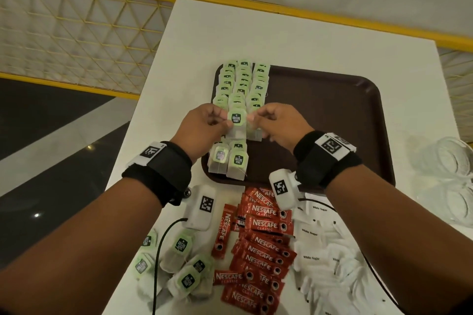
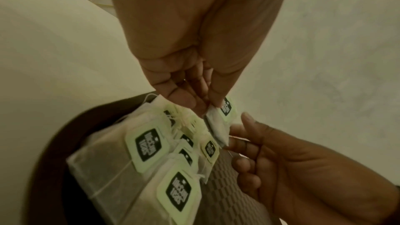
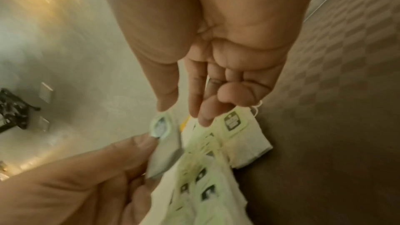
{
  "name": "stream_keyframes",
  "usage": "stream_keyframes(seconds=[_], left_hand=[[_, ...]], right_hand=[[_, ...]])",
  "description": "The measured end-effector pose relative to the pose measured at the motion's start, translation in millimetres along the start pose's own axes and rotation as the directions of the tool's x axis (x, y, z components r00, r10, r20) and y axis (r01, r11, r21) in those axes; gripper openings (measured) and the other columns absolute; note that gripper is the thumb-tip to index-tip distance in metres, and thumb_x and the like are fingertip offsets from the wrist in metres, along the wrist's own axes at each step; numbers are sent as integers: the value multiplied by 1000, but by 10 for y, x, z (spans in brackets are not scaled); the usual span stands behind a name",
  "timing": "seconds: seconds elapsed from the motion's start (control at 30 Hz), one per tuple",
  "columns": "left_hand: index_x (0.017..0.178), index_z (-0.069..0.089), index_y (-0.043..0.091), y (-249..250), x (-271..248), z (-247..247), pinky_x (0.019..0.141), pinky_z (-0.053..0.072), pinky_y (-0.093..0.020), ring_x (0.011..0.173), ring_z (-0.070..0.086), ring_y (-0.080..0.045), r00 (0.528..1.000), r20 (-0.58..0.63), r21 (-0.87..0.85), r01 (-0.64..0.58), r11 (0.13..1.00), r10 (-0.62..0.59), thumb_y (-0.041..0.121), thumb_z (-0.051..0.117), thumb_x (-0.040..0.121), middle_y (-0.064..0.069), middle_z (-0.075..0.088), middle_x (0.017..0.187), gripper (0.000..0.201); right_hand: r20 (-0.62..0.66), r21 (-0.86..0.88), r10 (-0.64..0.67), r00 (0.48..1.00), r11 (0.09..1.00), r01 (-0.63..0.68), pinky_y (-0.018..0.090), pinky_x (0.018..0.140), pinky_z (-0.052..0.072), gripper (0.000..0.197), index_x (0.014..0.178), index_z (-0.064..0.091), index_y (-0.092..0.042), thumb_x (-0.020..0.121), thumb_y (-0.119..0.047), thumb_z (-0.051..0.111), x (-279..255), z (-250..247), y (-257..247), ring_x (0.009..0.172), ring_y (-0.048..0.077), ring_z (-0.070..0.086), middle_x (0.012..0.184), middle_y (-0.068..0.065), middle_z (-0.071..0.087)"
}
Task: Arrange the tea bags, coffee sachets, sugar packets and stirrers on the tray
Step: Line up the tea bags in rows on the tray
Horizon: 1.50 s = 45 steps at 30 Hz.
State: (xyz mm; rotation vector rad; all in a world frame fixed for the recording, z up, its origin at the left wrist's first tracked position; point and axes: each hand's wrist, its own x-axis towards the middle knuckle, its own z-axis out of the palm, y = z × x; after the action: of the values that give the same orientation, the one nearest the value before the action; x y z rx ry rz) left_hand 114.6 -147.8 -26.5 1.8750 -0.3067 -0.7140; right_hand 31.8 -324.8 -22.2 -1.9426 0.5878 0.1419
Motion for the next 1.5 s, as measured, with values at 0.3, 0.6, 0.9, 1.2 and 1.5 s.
stream_keyframes(seconds=[0.3, 0.6, 0.9, 1.2, 1.5], left_hand=[[106, 63, 14, 28, 32, 134, 81, 57, -38, 98, 66, -24, 999, 3, 103, -50, 993, 50, 22, 64, 93, -7, 67, 106, 15], [101, 65, 16, -80, -161, -185, 71, 45, -25, 75, 56, -7, 998, 4, 224, -67, 972, 67, 23, 58, 96, 2, 66, 93, 11], [98, 64, 18, -247, -639, -635, 67, 45, -21, 73, 56, -8, 999, 41, 312, -29, 950, 17, 26, 58, 97, 4, 66, 88, 11], [97, 65, 18, -765, -1354, -933, 68, 41, -17, 76, 55, -3, 978, 208, 554, -102, 827, -19, 26, 61, 95, 8, 64, 92, 9], [118, 61, 21, -1168, -1684, -1122, 86, 49, -38, 102, 53, -20, 964, 267, 777, -204, 596, -18, 31, 67, 87, 0, 55, 115, 33]], right_hand=[[-17, 74, 123, 992, 990, -122, 15, 48, 47, 17, 103, 64, -5, 91, -16, 67, -77, 9, 286, 58, 8, 57, 85, 11, 67], [-86, 6, 204, 975, 979, -204, 18, 44, 42, 18, 91, 61, -8, 88, -23, 71, 33, 88, 339, 52, 11, 56, 75, 4, 68], [-201, -293, 97, 975, 944, -154, 31, 54, 50, 36, 81, 55, -8, 88, -41, 67, -115, 58, 146, 62, 23, 62, 72, 9, 62], [350, -464, -32, 936, 862, 203, 28, 63, 45, 24, 82, 62, -19, 86, -43, 67, -1071, 747, -219, 70, 13, 55, 78, -3, 61], [540, -702, 139, 830, 618, 354, 32, 73, 46, 51, 105, 50, -22, 79, -64, 62, -1673, 1526, -15, 88, 17, 53, 101, -1, 53]])
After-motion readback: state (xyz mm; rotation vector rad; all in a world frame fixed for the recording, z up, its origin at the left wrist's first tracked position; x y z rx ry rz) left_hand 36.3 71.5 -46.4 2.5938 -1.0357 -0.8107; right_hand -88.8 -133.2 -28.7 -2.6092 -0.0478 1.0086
